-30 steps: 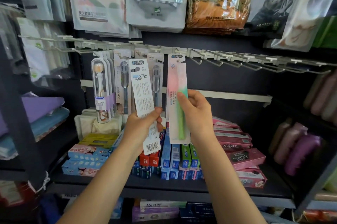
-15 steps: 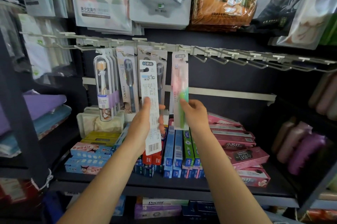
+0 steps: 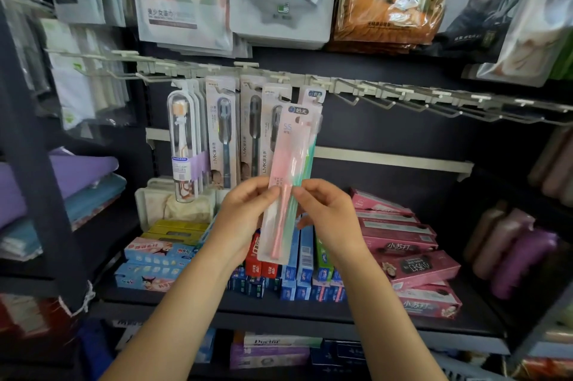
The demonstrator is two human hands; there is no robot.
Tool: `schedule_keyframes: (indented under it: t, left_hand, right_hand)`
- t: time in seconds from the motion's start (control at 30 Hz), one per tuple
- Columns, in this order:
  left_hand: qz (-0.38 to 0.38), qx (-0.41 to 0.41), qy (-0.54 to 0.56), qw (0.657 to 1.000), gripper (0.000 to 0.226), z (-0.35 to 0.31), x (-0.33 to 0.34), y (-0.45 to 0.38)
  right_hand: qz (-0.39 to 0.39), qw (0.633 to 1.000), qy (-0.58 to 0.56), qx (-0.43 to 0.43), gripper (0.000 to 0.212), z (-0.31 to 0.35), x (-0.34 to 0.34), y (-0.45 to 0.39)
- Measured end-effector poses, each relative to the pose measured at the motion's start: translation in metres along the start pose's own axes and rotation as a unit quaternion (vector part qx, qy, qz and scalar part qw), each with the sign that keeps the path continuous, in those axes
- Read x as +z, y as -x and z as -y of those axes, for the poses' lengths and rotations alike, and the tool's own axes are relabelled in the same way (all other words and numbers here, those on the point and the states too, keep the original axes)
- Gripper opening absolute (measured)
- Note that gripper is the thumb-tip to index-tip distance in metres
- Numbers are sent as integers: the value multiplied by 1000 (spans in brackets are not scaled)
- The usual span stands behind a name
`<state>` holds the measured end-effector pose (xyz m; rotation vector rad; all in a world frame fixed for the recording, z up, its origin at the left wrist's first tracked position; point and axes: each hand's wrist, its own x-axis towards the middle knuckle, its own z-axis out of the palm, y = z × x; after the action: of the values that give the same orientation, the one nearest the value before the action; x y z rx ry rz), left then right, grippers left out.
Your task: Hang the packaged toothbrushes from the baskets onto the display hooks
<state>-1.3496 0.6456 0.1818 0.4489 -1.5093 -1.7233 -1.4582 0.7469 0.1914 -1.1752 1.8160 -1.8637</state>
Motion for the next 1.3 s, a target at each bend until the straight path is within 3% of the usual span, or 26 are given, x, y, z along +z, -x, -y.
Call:
schedule_keyframes:
  t: [0.3,0.67,1.3]
  left_hand:
    - [-2,7,8,1000,19,-1,12,6]
    - [52,-10,7,999,16,-16,87,-15]
    - [43,46,14,998,11,-27,96,-14]
  right_hand:
    - [-12,998,-58,4,18,-3,-5,13]
    - [-131,988,-78,-22,20,14,-56,3]
    - [-131,987,-90,-6,23,38,-61,-6]
